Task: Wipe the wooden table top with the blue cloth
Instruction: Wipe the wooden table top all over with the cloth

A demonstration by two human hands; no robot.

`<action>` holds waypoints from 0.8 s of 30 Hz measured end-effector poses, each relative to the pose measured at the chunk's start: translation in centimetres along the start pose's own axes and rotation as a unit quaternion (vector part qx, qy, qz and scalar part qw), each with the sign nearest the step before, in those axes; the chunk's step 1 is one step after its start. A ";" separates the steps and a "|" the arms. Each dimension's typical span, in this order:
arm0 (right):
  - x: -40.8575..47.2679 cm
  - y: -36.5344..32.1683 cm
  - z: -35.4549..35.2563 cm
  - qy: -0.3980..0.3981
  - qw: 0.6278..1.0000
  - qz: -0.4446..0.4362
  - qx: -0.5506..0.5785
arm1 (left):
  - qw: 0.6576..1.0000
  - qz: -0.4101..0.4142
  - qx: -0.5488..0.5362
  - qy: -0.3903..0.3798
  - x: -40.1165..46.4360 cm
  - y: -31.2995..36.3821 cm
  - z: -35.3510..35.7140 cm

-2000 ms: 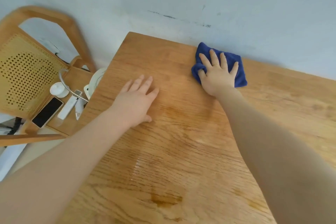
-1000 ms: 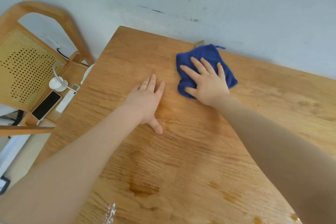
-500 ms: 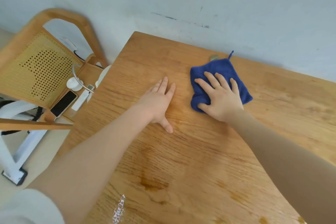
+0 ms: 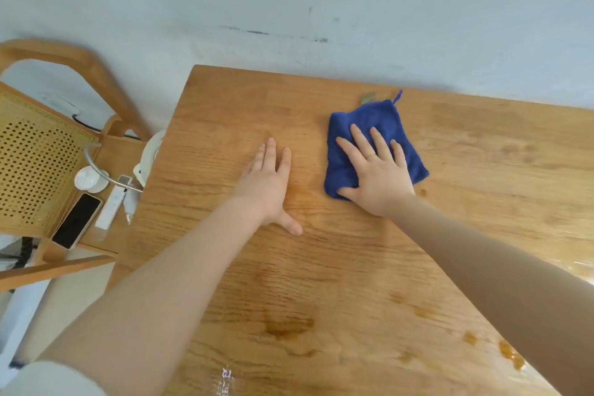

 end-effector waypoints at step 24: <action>4.5 5.0 -2.1 0.039 0.992 0.120 0.030 | 0.999 0.023 0.032 0.017 0.8 -0.2 0.0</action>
Point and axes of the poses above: each hand's wrist, its own x-axis towards the middle knuckle, its own z-axis out of the palm, y = z × x, the point moved 9 cm from there along x, towards the middle knuckle, and after that the axes turned 9 degrees about -y, right-handed, at the moved point
